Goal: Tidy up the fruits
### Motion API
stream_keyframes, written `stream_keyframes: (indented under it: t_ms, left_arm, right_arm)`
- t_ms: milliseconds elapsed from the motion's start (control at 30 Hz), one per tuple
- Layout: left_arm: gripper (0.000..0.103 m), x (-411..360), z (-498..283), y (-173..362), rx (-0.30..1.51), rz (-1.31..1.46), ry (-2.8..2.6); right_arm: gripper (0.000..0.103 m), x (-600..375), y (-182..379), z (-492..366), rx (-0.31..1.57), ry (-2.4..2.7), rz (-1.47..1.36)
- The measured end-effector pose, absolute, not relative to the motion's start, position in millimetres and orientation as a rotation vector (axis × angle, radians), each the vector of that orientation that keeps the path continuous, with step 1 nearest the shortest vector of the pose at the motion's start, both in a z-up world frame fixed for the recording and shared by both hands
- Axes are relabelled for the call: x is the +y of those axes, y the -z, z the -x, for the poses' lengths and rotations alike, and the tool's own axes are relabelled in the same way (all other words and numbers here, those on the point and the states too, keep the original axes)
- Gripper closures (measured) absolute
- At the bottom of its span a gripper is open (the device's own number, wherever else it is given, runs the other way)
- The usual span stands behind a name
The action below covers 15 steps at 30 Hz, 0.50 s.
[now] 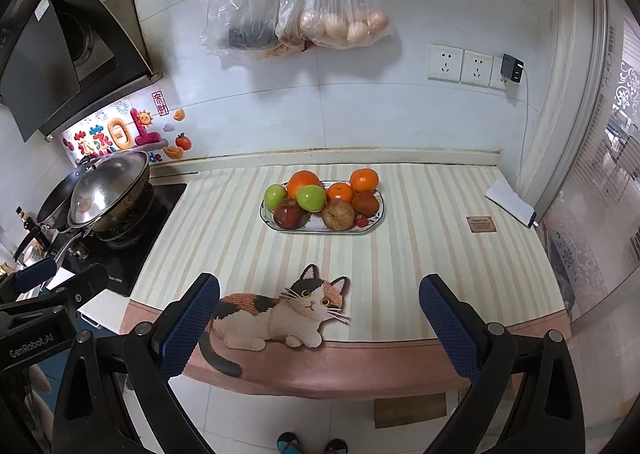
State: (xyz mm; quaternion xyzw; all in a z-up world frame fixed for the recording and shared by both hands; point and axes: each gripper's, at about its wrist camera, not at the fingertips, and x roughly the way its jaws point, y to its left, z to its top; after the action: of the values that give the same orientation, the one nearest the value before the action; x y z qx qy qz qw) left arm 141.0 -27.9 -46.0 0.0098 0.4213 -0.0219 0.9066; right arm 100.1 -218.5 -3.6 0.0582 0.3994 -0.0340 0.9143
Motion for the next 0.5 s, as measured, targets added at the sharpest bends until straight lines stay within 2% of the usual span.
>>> stream_keyframes:
  t_ms: [500]
  left_arm:
    - [0.005, -31.2, -142.9, 44.3, 0.865, -0.027, 0.052]
  right_arm:
    - [0.001, -215.1, 6.4, -106.1, 0.824, 0.068, -0.128]
